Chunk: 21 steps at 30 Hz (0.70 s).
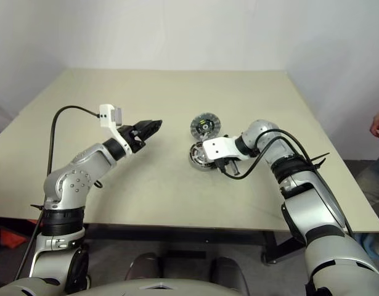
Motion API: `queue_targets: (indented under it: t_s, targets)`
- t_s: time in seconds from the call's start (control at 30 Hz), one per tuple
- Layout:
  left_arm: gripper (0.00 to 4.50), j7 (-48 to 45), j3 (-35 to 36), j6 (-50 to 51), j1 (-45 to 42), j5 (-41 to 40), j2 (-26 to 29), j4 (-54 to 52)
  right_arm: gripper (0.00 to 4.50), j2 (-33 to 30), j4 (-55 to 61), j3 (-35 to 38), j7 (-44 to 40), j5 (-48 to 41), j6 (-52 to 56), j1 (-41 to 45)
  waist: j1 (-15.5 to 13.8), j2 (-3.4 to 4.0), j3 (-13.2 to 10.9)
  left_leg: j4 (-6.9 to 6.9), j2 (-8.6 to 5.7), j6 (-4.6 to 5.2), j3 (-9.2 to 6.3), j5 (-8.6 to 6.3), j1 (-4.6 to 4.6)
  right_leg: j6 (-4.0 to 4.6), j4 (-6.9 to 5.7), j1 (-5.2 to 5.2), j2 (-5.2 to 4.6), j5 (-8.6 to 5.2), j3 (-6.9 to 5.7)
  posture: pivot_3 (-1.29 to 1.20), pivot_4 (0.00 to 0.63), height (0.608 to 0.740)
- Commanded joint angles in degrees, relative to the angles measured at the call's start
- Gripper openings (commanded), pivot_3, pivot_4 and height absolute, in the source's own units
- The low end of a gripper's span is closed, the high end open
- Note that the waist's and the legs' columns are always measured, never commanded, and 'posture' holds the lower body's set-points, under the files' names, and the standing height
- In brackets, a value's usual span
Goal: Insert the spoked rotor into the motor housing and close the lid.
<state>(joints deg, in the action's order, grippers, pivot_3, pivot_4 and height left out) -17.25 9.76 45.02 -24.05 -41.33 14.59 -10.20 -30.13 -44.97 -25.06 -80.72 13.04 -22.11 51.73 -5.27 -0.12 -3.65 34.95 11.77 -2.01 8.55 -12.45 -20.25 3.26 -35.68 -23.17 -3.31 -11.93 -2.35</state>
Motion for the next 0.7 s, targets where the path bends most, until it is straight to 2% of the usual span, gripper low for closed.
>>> queue_targets:
  t_s: [0.03, 0.23, 0.33, 0.47, 0.57, 0.7]
  targets:
    - [2.65, -0.02, 0.86, -0.52, -0.36, -0.46, 0.26, -2.46, 0.04, -0.67, 0.71, 0.62, 0.62, 0.01, -0.88, 1.05, 0.0, 0.0, 0.0, 0.0, 0.0, -0.01, 0.0, 0.0, 0.01, 0.0, -0.02, 0.0, 0.0, 0.0, 0.0, 0.0, 0.0, 0.74]
    - [2.65, -0.07, 0.74, -0.69, -0.15, -0.16, 0.31, -2.15, 0.04, -0.46, 0.67, 1.4, 1.81, -0.17, 0.33, 1.23, 0.05, 0.0, 0.0, 0.0, 0.0, -0.01, 0.0, 0.01, 0.02, 0.0, -0.02, 0.0, 0.0, 0.0, 0.01, 0.0, 0.0, 0.74]
    - [2.65, 0.11, 0.85, -0.7, -0.09, -0.19, 0.22, -2.21, 0.04, 0.24, 3.51, 2.81, 0.71, -2.59, 6.71, 0.1, 0.08, 0.0, 0.0, 0.01, 0.0, -0.02, 0.0, 0.01, 0.03, 0.0, -0.03, 0.0, 0.0, 0.0, 0.01, 0.0, 0.0, 0.74]
    - [2.65, 0.26, 1.24, -0.79, 0.39, -0.26, 0.33, -2.4, 0.04, 1.24, 20.3, 4.75, -4.02, -9.62, 33.38, -5.06, -0.02, 0.0, -0.01, 0.0, 0.01, -0.02, -0.01, 0.02, 0.02, 0.0, -0.03, 0.0, 0.02, 0.0, 0.02, 0.0, 0.0, 0.74]
    - [2.65, 0.71, 1.64, -0.8, 0.93, -0.34, 0.36, -3.04, 0.04, -0.14, 34.5, 3.24, -4.68, -11.07, 52.46, -9.32, -0.13, 0.02, -0.02, -0.12, 0.02, -0.02, -0.01, 0.02, -0.02, 0.0, 0.03, -0.05, 0.04, 0.0, 0.01, 0.0, 0.0, 0.74]
    - [2.65, 1.28, 2.3, -0.66, 1.68, -0.64, 0.52, -3.92, 0.04, 1.29, 42.15, 2.21, -1.87, -14.62, 74.99, -9.06, -0.13, 0.02, -0.02, -0.25, 0.03, -0.09, 0.0, 0.04, 0.03, -0.01, 0.1, -0.07, 0.05, -0.01, 0.0, 0.0, 0.0, 0.74]
